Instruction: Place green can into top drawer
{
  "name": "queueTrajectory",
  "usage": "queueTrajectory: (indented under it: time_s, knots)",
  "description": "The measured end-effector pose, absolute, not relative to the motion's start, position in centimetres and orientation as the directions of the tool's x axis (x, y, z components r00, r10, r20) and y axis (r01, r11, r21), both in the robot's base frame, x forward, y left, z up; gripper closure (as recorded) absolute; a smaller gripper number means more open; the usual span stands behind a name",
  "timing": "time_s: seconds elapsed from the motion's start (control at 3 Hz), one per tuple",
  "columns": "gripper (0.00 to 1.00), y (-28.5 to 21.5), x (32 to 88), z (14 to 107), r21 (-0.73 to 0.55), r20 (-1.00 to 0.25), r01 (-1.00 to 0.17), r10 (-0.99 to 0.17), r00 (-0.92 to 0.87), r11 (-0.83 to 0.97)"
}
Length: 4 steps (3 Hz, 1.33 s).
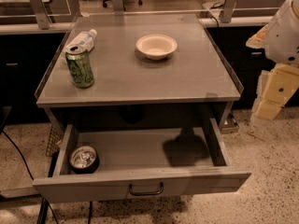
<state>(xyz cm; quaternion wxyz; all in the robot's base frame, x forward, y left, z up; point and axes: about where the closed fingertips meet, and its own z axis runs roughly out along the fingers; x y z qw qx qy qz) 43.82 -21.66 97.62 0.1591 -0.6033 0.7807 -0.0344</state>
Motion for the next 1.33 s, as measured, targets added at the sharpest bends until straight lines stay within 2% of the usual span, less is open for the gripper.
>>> queueTrajectory:
  time_s: [0.33,0.67,1.0,1.33]
  knots:
    - [0.00,-21.4,44.2,97.7,-0.248,-0.227,-0.929,-0.949,-0.219,0.274]
    - [0.00,-20.5,45.5,98.0,-0.245,-0.299,-0.926,-0.931,-0.209,0.286]
    - [0.00,-16.6,49.8,97.4,-0.229,-0.440,-0.929,-0.882,-0.167,0.290]
    - [0.00,-13.7,52.6,96.7,-0.209,-0.531,-0.932,-0.835,-0.145,0.295]
